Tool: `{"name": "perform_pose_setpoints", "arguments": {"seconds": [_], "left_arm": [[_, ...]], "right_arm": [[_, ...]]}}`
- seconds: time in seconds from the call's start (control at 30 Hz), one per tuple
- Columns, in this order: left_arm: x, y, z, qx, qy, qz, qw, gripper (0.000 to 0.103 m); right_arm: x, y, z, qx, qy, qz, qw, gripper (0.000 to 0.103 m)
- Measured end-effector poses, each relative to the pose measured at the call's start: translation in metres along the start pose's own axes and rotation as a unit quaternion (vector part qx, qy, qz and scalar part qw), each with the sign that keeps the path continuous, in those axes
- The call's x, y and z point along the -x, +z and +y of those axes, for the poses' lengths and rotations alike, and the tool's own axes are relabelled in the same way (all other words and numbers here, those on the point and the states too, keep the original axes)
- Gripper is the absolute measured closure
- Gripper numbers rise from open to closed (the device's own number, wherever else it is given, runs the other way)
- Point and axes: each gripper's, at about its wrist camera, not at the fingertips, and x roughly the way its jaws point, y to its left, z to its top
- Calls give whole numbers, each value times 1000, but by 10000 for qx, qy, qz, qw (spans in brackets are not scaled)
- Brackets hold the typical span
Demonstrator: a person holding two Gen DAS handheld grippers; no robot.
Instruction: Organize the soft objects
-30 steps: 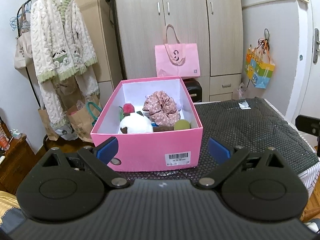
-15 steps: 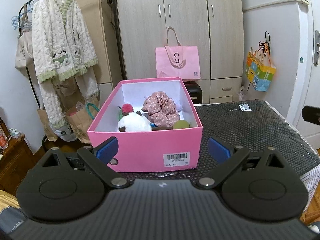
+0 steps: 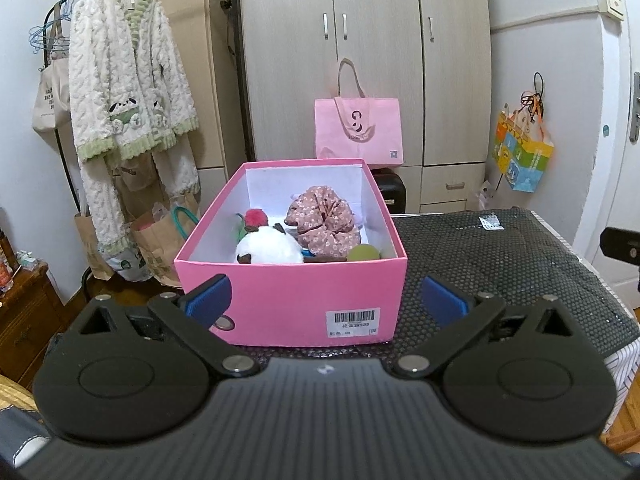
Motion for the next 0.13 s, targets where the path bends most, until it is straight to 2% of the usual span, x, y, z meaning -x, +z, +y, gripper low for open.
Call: {"name": "perform_pose_setpoints", "arguments": {"seconds": [0.13], "left_arm": [[1, 1, 2, 39, 7, 14, 10000, 0]], "right_arm": [[-1, 0, 1, -5, 9, 14, 10000, 3]]}}
